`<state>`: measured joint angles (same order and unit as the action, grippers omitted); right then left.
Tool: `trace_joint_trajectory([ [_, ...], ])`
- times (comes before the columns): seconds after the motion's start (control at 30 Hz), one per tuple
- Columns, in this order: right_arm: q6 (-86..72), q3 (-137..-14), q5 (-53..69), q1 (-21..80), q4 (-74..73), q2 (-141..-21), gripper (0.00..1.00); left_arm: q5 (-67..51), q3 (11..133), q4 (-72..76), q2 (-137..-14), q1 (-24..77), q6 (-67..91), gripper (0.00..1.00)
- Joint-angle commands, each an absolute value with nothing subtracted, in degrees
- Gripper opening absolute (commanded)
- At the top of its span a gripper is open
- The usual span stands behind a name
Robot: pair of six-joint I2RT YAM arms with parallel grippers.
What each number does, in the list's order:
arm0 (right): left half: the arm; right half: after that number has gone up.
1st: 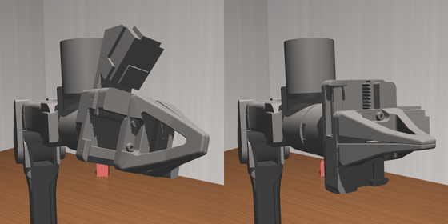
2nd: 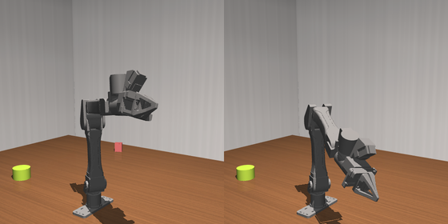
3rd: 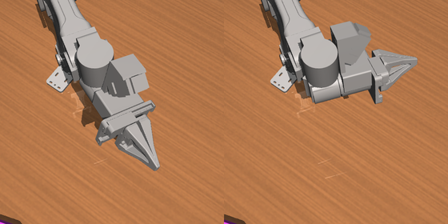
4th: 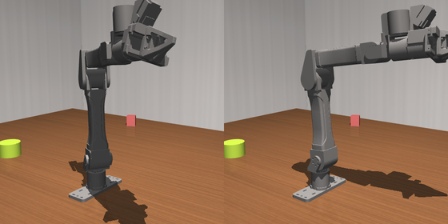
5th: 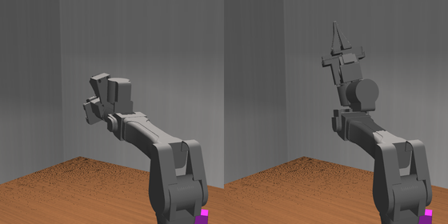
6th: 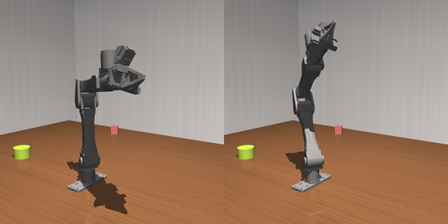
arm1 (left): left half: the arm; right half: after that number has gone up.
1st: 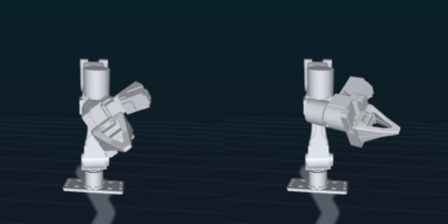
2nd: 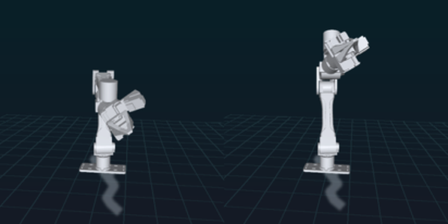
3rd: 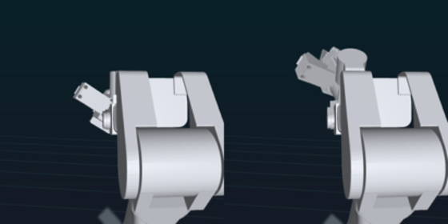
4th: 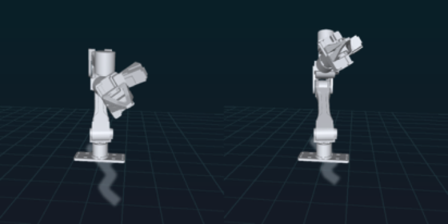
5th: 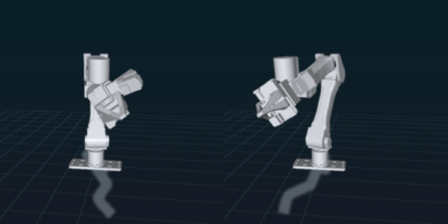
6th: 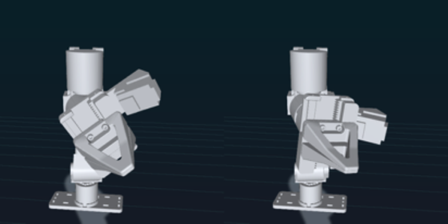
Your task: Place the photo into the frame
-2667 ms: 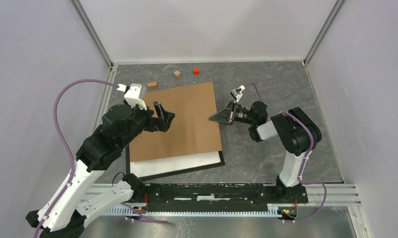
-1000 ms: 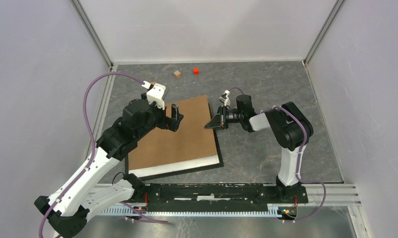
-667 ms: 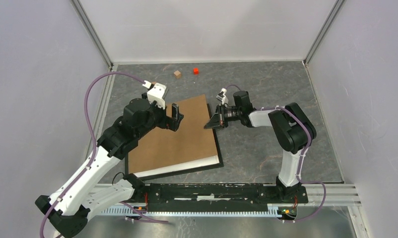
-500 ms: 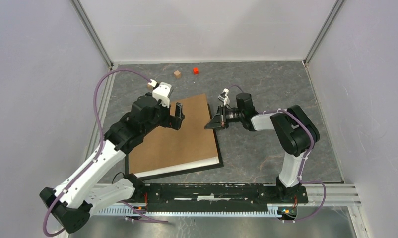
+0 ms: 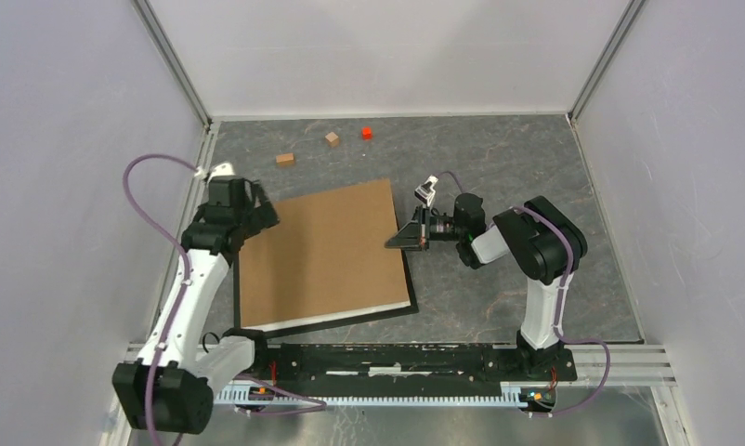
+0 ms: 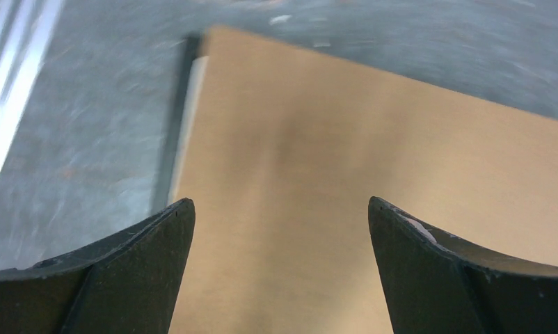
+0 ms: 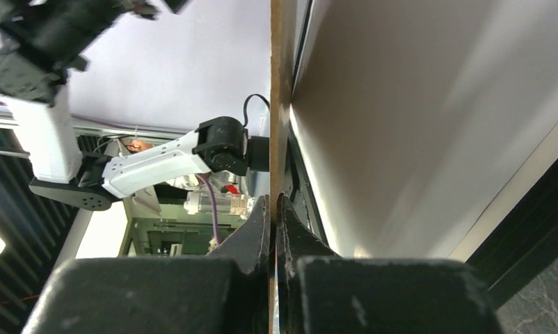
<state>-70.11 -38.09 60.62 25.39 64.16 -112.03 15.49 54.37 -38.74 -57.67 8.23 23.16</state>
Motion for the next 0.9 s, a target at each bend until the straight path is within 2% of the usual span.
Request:
trace_joint_trajectory([
  [0.0, -78.3, -36.7, 64.5, 24.7, 84.2, -113.4, 0.0, 11.5, 47.6, -36.5, -57.8, -7.5, 32.2, 1.0],
  [0.13, -76.8, -34.2, 64.2, 22.9, 83.1, -113.3, 0.0, 5.1, 44.2, -31.8, -60.8, -18.3, 37.0, 1.0],
  [0.3, -71.7, -33.9, 63.6, 22.2, 76.6, -111.1, 0.0, 0.9, 42.5, -25.1, -63.2, -25.1, 37.1, 1.0],
  [0.37, -66.8, -34.5, 63.0, 22.2, 69.6, -109.7, 0.0, -1.7, 42.2, -23.9, -66.1, -27.2, 36.9, 1.0],
  [0.5, -52.2, -37.4, 60.2, 22.2, 49.2, -106.4, 0.0, -16.0, 36.8, -13.4, -72.5, -32.6, 41.3, 1.0],
  [0.63, -39.9, -41.2, 56.8, 22.2, 31.5, -104.2, 0.0, -22.6, 34.3, -7.0, -75.8, -33.0, 42.7, 1.0],
  [0.87, -48.0, -39.0, 60.6, 22.3, 40.4, -104.6, 0.0, -32.0, 33.1, -2.3, -83.0, -32.8, 45.4, 1.0],
])
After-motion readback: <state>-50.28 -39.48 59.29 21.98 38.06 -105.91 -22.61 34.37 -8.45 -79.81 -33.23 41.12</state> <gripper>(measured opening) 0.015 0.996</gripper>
